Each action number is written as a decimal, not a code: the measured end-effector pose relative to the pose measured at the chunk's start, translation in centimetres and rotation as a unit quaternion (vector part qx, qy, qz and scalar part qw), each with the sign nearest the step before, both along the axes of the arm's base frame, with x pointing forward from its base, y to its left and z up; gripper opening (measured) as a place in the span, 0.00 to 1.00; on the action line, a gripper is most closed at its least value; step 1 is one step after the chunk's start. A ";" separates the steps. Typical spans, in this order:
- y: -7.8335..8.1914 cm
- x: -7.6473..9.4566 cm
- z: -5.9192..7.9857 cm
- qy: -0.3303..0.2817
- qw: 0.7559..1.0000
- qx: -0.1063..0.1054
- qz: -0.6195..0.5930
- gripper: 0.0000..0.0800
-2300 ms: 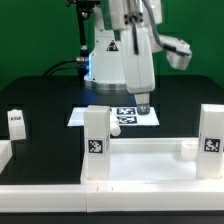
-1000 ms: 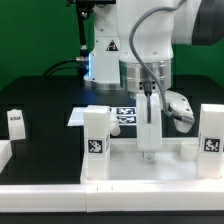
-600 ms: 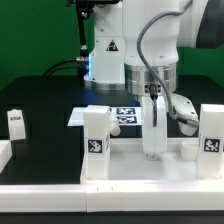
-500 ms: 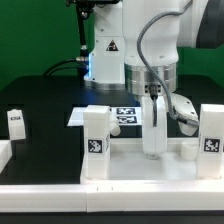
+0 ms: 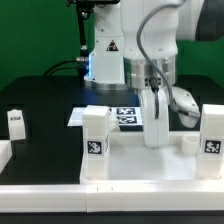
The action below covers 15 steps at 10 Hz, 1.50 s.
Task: Assemble desk
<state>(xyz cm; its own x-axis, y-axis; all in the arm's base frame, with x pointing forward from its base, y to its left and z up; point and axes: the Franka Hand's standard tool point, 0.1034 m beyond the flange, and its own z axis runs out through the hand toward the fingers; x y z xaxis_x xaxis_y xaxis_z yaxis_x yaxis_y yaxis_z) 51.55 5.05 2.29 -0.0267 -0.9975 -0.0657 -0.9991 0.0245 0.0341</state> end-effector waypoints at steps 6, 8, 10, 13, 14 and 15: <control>-0.1 -0.8 2.9 -0.010 0.989 0.010 0.146 0.07; -0.9 0.0 3.2 -0.024 0.956 0.004 0.294 0.07; -2.5 3.0 5.9 -0.047 0.881 0.000 0.471 0.07; -2.8 2.9 5.6 -0.047 0.823 -0.003 0.566 0.07; -3.3 3.2 5.5 -0.048 0.784 -0.002 0.619 0.07; -4.5 4.6 5.6 -0.051 0.740 -0.004 0.671 0.07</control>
Offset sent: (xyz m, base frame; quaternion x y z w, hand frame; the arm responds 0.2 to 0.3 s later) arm -0.0150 -0.0128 0.0361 -0.0331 0.0718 -0.2500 0.9650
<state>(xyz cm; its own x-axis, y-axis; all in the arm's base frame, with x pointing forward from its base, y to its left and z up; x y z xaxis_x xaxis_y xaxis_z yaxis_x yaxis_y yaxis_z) 56.18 0.59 7.85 0.9926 -0.1211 0.0068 -0.1208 -0.9920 -0.0376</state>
